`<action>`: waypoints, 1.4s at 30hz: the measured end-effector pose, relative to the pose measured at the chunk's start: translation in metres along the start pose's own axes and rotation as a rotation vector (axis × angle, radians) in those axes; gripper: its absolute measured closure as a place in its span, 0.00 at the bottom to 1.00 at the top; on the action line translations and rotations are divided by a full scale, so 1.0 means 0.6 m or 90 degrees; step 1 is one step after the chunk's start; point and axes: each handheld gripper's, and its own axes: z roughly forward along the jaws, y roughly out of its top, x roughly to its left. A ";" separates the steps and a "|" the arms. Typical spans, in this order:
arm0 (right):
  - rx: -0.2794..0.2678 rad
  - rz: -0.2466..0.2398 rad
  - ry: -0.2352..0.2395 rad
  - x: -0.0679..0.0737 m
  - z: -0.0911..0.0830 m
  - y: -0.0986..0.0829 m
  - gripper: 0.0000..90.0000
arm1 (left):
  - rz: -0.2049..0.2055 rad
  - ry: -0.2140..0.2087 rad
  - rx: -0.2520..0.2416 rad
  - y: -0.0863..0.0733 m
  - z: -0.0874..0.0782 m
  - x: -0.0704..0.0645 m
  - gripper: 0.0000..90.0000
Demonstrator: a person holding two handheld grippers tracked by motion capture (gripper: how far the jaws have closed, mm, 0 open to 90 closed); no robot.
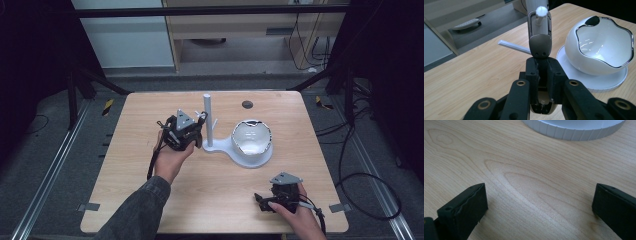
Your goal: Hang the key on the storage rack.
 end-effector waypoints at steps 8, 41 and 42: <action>0.000 0.000 0.000 0.000 0.000 0.000 0.00 | -0.001 -0.002 0.002 0.000 0.005 -0.002 0.89; 0.001 0.000 0.002 0.001 -0.001 -0.001 0.00 | -0.018 -0.011 -0.008 -0.006 0.028 -0.005 0.88; 0.001 0.000 0.002 0.001 -0.001 -0.001 0.00 | -0.020 -0.012 -0.009 -0.006 0.028 -0.005 0.88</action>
